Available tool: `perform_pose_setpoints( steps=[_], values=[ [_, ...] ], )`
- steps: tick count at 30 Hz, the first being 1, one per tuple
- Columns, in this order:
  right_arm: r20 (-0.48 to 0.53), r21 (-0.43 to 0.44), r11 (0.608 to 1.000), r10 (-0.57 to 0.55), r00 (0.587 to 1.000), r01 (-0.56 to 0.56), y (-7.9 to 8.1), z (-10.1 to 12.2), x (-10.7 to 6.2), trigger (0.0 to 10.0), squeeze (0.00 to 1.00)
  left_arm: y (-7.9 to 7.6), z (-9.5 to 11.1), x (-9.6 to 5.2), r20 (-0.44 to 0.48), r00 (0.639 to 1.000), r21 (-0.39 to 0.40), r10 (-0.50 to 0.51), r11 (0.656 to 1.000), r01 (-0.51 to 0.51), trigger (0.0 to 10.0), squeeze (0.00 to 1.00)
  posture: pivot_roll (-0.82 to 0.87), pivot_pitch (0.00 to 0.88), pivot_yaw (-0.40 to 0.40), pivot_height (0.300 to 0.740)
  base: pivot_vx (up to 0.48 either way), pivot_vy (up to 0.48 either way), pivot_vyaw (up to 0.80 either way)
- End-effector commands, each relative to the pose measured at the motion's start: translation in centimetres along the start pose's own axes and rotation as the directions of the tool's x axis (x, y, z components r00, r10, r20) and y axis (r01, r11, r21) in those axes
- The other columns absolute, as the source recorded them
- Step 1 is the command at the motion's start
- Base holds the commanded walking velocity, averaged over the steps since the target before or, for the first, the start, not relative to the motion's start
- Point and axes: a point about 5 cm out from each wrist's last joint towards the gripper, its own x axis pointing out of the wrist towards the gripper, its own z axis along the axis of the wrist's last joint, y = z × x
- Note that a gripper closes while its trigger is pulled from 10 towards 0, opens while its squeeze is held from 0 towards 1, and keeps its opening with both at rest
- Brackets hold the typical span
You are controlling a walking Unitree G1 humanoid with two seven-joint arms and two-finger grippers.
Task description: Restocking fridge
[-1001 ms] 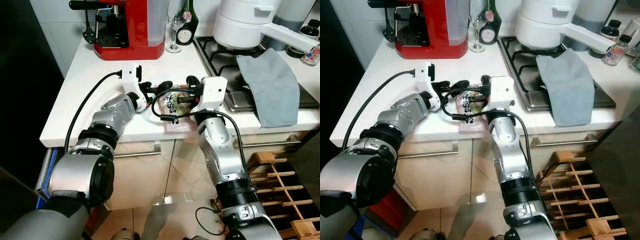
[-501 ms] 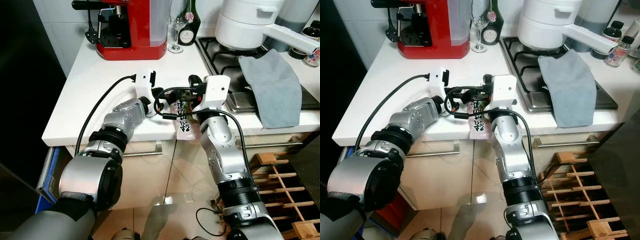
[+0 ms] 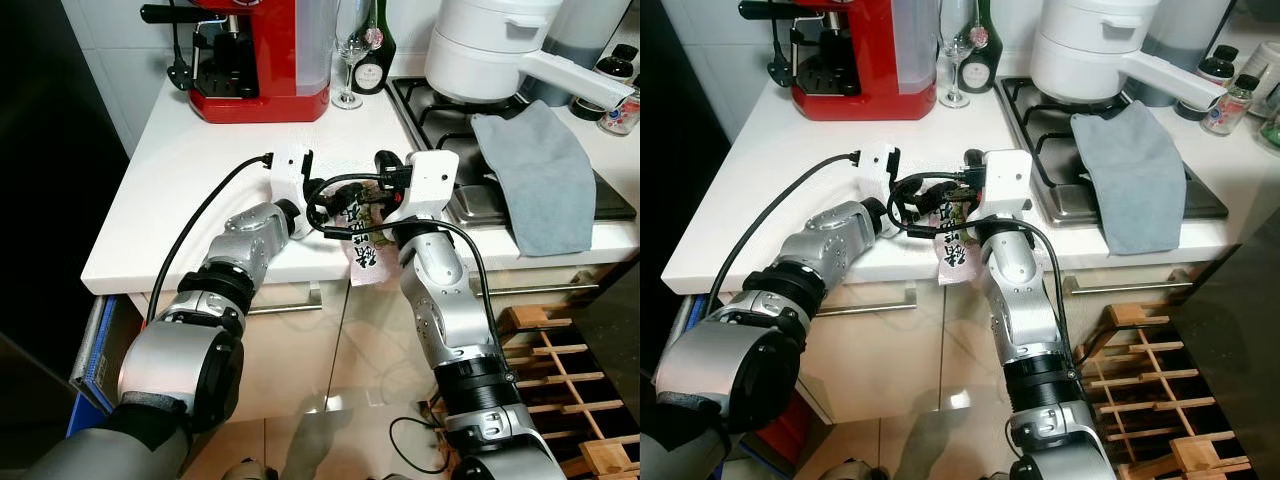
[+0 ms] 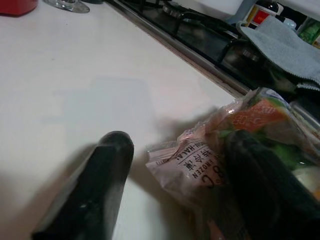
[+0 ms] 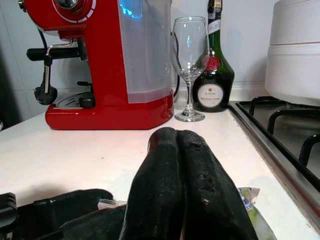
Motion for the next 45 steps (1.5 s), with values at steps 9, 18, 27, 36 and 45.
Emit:
perform_pose_setpoints(
  steps=[9,18,27,36,45],
  values=[
    [-0.017,0.045,0.998,-0.046,0.999,0.047,-0.9,-0.1,-0.1,10.0,0.0,1.7,0.6,-1.0,0.079,0.996,-0.128,0.044,0.991,-0.034,0.0,0.0,-0.02,0.0,-0.008,0.74,0.0,0.0,0.0],
    [-0.031,0.041,0.998,-0.038,0.999,0.039,-1.1,-0.4,-0.1,10.0,0.0,2.6,6.6,-2.2,0.297,0.954,-0.09,0.045,0.996,-0.019,0.0,0.0,-0.01,0.0,-0.028,0.74,0.0,0.0,0.0],
    [-0.031,0.036,0.998,-0.042,0.999,0.043,-1.6,-0.3,0.1,10.0,0.0,1.4,9.3,-3.5,0.387,0.92,0.063,-0.07,0.997,0.049,0.0,0.0,0.0,0.0,-0.016,0.74,0.0,0.0,0.0],
    [0.085,-0.192,0.968,-0.147,0.985,0.161,-5.4,2.1,0.1,10.0,1.0,4.5,7.8,-7.7,0.363,0.932,0.162,0.016,0.984,-0.08,10.0,0.57,0.0,0.0,-0.005,0.74,0.0,0.0,0.0],
    [0.162,-0.421,0.87,-0.205,0.965,0.255,-5.8,1.5,-2.1,10.0,1.0,2.3,4.3,-9.0,0.372,0.926,0.192,0.069,0.97,-0.15,10.0,0.0,0.02,0.0,-0.009,0.74,0.0,0.0,0.0]
  ],
)
